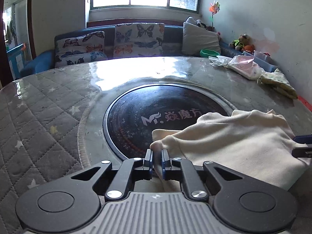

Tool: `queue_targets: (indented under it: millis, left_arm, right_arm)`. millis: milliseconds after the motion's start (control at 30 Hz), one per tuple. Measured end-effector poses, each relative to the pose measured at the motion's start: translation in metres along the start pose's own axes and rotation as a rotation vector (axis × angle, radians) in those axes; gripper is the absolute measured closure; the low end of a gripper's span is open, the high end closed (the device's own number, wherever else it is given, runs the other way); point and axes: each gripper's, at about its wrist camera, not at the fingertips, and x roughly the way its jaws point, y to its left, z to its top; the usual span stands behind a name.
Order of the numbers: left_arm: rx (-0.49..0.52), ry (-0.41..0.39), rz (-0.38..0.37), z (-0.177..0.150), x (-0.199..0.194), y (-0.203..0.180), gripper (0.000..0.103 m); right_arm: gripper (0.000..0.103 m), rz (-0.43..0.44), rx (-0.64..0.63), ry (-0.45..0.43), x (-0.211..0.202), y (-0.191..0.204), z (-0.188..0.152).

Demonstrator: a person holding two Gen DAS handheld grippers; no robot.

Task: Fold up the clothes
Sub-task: 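Press the folded shirt flat and open the left gripper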

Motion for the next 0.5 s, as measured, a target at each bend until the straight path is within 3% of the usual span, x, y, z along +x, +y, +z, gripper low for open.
queue_targets:
  millis: [67,233,367,500]
  left_arm:
    - [-0.005,-0.020,-0.001,0.004,-0.008,-0.002,0.090]
    - [0.034,-0.073,-0.083,0.020,-0.018,-0.025,0.090]
    - [0.089,-0.024,-0.165,0.027,0.008,-0.049,0.088]
    - [0.100,0.037,-0.114,0.027,0.044,-0.053,0.088]
  right_arm:
    - [0.064,0.000,-0.004,-0.007,-0.003,0.002,0.004]
    - [0.059,0.003,-0.019,-0.049,-0.001,0.009,0.022]
    - [0.058,0.019,-0.005,-0.057,0.015,0.011,0.038]
    - [0.058,0.011,0.014,-0.043,0.036,0.005,0.047]
